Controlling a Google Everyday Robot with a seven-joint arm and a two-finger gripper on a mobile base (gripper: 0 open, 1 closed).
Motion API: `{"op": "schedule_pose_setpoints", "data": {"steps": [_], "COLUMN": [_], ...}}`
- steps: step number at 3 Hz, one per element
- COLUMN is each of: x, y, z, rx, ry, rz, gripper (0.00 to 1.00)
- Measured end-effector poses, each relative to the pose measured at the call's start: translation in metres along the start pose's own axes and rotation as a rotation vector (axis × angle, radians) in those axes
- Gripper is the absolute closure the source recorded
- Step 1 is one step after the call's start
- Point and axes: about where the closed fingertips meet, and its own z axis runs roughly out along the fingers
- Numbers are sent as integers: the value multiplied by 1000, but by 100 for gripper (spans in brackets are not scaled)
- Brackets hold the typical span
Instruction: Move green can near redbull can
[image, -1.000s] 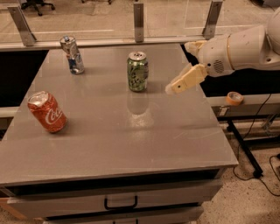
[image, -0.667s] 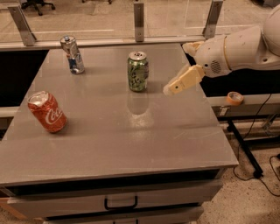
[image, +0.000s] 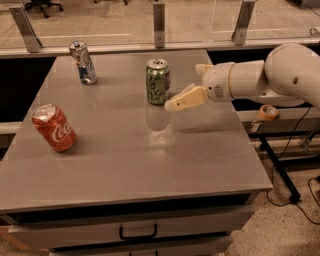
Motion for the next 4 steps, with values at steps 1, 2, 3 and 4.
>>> {"op": "schedule_pose_setpoints", "data": {"steps": [1,2,3,4], "x": [-9,-13,-20,-40], "y": [-8,-1,3,1], "z": [30,61,79,92], "rx": [7,-45,-85,-112], "ry": [-40,-60,-87,-123], "rz": [-12,-25,-48,-108], "gripper": [0,18,42,65]}}
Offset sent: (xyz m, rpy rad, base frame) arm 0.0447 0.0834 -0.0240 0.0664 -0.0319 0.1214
